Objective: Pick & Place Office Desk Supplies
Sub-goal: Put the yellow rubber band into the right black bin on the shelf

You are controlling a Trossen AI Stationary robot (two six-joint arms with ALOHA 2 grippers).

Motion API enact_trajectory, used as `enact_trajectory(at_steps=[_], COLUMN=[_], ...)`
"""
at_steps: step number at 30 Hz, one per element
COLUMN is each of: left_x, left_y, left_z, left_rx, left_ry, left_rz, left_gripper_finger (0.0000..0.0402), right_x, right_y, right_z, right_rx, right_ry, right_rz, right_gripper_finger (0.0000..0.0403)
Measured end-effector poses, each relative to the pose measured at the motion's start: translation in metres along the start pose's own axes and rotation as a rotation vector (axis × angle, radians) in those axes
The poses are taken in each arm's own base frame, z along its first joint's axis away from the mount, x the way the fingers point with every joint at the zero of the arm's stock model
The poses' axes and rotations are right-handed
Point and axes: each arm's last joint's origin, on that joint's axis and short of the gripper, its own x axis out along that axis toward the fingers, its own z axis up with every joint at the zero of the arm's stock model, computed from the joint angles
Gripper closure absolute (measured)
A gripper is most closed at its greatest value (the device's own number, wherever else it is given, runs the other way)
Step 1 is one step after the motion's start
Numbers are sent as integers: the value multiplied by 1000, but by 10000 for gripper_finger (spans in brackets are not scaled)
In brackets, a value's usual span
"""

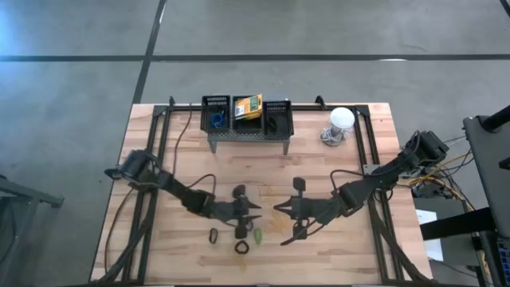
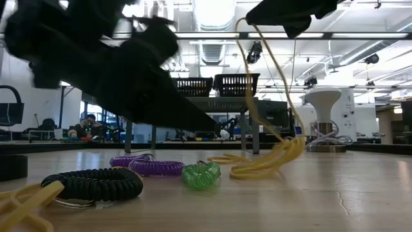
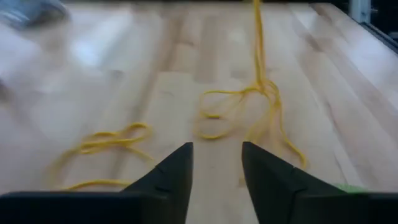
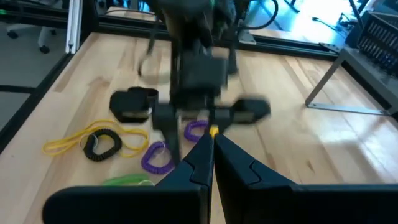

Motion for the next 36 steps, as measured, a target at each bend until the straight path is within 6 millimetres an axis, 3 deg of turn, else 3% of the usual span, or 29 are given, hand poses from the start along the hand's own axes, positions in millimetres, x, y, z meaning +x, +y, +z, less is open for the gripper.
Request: enact_trajectory(at_steps=[5, 10, 14, 18, 26, 36], left_x=[32, 57, 75, 82, 61, 6], left_y=[-11, -21, -25, -28, -33, -51], left_z=[10, 9, 8, 10, 20, 40], left_rx=[-26, 5, -3, 9, 57, 178], left_ry=[11, 128, 213, 250, 302, 380], left_rz=[-179, -150, -56, -33, 51, 268], left_gripper_finger=[194, 150, 152, 193, 385, 398], right_x=[-1, -1, -1, -2, -6, -17], right_y=[0, 0, 1, 2, 7, -11], right_z=[2, 1, 1, 0, -4, -35], right_rx=[-10, -12, -12, -10, -15, 49], right_ry=[-7, -2, -2, 0, 26, 250], right_rz=[1, 1, 3, 5, -12, -305], right_gripper_finger=[394, 394, 394, 394, 394, 394])
